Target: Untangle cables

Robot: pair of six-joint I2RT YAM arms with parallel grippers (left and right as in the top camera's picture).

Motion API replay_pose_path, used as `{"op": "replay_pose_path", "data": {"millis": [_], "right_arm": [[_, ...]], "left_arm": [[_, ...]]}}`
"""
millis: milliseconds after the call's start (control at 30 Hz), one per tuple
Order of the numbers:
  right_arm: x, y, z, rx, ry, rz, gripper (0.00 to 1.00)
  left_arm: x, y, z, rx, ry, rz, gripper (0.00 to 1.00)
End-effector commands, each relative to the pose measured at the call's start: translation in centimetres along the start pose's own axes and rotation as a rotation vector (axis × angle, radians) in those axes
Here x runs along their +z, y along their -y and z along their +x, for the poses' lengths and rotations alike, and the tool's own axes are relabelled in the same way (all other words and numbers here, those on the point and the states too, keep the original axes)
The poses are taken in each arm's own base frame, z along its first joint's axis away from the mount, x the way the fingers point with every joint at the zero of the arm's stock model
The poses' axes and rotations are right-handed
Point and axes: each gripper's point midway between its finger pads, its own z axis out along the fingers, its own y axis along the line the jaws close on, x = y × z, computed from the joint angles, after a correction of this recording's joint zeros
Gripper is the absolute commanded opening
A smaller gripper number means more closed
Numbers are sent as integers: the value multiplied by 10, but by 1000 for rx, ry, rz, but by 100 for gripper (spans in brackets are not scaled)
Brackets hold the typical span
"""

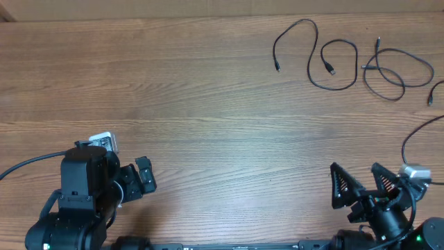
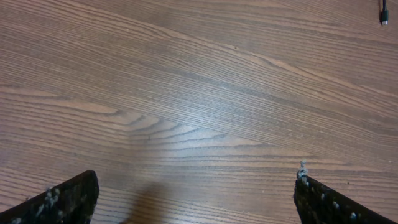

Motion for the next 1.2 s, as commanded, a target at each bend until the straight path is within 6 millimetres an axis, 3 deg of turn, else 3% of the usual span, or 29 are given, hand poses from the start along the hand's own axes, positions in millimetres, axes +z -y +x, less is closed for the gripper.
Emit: {"op": "replay_pose_path", "data": {"millis": [0,100,300,500,833,1167], "right_arm": [[2,-2,-7,-10,32,-15,100],[6,-4,-18,-29,82,-30,100],[24,3,-16,-47,116,-44,100],[28,9,4,-60,146,-57,100],[34,16,19,-84,207,-76,100],[66,13,45,-106,174,-164,100]], "left_arm": [[-3,-2,-4,-26,20,-9,100],[-3,-2,-4,-26,20,-9,100],[-3,-2,-4,-26,20,-9,100],[-3,-2,-4,-26,20,-9,99],[-3,-2,-4,-26,20,-9,100],[-3,-2,-4,-26,20,-9,99]]}}
